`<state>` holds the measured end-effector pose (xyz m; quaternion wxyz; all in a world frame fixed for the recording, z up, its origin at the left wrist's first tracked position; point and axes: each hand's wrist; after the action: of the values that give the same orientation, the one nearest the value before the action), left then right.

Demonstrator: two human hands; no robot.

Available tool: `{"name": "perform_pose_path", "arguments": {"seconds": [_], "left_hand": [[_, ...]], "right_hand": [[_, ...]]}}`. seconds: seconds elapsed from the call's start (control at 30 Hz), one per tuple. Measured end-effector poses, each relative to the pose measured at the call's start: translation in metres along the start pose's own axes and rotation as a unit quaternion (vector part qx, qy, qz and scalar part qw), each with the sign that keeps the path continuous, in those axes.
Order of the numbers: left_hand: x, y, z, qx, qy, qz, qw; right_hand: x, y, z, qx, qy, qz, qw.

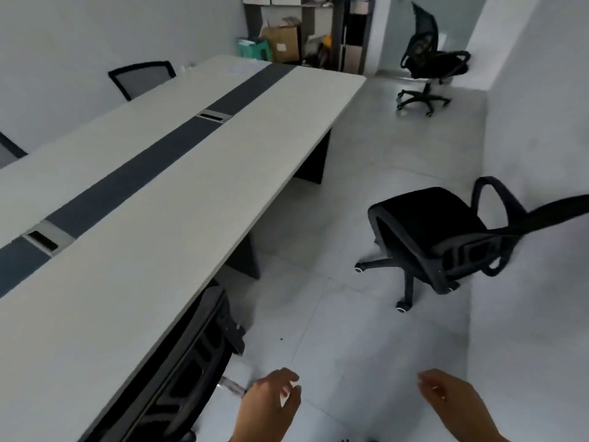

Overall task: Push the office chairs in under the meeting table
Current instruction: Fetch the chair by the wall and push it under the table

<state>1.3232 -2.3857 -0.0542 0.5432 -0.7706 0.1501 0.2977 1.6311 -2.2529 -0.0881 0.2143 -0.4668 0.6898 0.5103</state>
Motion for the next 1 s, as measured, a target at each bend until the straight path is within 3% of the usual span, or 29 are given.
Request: {"name": "perform_pose_path", "arguments": {"seconds": [0.23,0.6,0.83,1.0], "left_hand": [[0.088,-0.105,0.075,0.048,0.11,0.0,0.993],[0.137,-0.191,0.264,0.134,0.197,0.034,0.971],[0.196,-0.309,0.393,0.255,0.287,0.093,0.919],[0.268,-0.375,0.433,0.323,0.325,0.134,0.878]], "right_hand": [[-0.068,-0.094,0.021,0.101,-0.075,0.051,0.991],[-0.144,-0.134,0.133,0.193,-0.174,0.123,0.958],[-0.226,-0.119,0.215,0.223,-0.237,0.119,0.938],[-0.264,-0.132,0.237,0.254,-0.28,0.148,0.914]]}}
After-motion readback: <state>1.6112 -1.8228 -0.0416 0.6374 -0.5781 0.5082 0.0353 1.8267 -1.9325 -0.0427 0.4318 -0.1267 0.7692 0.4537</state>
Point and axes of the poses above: each hand's wrist, its own z-axis towards the middle knuckle, its own x-axis out of the palm, y = z × x, and after that the axes turned 4 degrees about -z, right-handed
